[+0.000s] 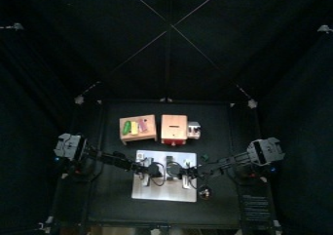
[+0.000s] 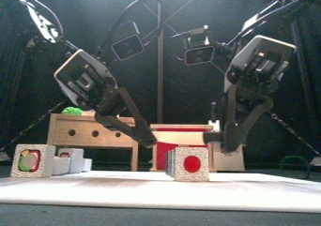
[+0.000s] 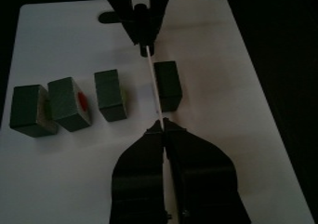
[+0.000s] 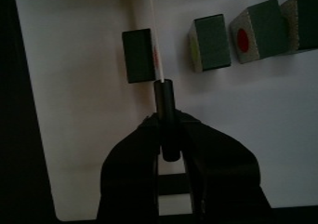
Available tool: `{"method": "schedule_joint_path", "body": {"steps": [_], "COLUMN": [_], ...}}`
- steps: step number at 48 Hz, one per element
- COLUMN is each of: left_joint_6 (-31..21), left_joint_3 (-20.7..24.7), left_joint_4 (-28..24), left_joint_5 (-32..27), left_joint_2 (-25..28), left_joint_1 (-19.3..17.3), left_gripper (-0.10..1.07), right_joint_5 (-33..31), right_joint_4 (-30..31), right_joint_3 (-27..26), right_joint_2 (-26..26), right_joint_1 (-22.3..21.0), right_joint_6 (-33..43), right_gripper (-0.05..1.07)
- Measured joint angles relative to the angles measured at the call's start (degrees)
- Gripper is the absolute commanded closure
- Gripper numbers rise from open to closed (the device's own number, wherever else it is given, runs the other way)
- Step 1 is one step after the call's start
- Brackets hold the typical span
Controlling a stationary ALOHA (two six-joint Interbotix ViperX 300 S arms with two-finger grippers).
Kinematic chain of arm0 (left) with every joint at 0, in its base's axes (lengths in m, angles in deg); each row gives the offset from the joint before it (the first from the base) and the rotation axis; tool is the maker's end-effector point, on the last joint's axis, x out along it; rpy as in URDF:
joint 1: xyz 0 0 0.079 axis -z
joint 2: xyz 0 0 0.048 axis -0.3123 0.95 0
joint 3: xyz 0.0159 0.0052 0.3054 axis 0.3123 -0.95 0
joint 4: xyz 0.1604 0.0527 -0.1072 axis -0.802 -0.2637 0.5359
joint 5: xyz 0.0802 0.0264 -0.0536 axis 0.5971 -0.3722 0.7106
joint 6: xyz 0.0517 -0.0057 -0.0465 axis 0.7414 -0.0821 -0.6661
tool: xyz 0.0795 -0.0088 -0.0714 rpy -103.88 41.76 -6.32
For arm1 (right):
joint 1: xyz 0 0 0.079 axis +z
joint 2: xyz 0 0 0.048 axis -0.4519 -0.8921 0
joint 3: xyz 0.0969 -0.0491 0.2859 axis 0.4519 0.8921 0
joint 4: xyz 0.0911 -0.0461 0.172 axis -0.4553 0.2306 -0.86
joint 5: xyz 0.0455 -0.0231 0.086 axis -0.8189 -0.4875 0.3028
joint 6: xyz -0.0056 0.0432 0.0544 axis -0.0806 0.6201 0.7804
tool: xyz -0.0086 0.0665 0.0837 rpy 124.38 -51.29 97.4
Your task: Place pairing knife back into holder
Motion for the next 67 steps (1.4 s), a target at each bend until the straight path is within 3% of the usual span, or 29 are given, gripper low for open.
{"method": "schedule_joint_path", "body": {"steps": [10,22,30,39,54,67], "left_joint_6": [-0.09,-0.09,0.0,0.0,0.09,0.26], "left_joint_3": [0.0,0.09,0.09,-0.18,-1.14,-2.64], "left_joint_4": [0.09,0.62,0.7,0.7,0.7,0.53], "left_joint_5": [0.26,0.26,0.26,0.7,5.45,7.29], "left_joint_2": [0.0,-0.18,-1.23,-3.25,-5.1,-8.53], "left_joint_1": [0.0,0.09,0.18,-0.18,-5.54,-8.35], "left_gripper": [0.58,0.26,0.15,0.14,0.14,0.14], "right_joint_5": [-0.09,-1.23,-1.41,-2.99,-9.58,-14.85], "right_joint_4": [0.0,-0.44,-0.79,-1.23,-3.69,-6.42], "right_joint_3": [0.0,0.0,0.0,0.0,-1.05,-1.32], "right_joint_2": [0.0,0.97,2.64,4.31,6.59,11.87], "right_joint_1": [0.09,0.18,0.53,0.97,1.05,0.26], "right_joint_6": [0.0,0.09,0.35,0.26,0.62,8.96], "right_gripper": [0.96,0.96,0.96,0.96,0.96,0.96]}}
